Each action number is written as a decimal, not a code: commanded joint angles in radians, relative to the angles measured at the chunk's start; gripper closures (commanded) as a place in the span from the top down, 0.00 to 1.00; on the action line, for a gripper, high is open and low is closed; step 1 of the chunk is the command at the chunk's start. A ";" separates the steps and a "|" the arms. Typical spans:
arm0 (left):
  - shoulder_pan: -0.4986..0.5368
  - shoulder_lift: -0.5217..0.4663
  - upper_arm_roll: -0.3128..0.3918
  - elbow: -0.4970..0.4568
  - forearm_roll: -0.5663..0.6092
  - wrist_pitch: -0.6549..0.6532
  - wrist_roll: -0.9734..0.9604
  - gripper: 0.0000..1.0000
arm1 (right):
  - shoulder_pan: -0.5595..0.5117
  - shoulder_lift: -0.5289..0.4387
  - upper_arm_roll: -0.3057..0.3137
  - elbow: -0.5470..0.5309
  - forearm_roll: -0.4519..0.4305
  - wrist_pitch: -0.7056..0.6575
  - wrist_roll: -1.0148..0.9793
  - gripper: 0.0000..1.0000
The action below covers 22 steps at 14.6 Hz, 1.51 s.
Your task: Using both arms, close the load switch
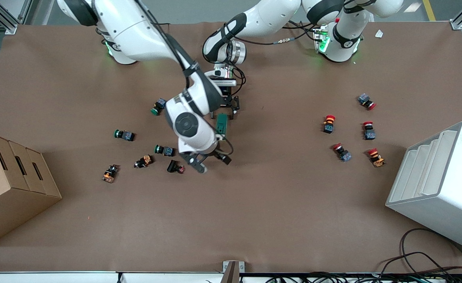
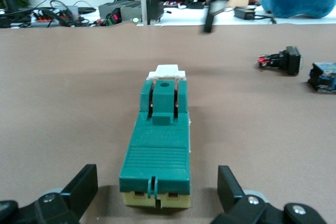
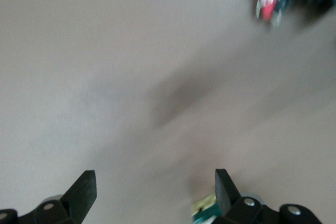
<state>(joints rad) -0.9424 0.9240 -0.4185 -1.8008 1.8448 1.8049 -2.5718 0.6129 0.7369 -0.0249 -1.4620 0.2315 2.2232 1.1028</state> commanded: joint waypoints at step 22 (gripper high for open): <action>0.875 -0.289 -0.582 0.345 -0.741 -0.004 1.198 1.00 | -0.639 -0.588 0.112 -0.099 -0.282 -0.501 -1.001 1.00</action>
<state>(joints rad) -0.1160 0.6863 -0.9893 -1.4606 1.1851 1.8083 -1.4666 0.0135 0.2348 0.0481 -1.4755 -0.0208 1.7127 0.1215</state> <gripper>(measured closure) 0.000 0.000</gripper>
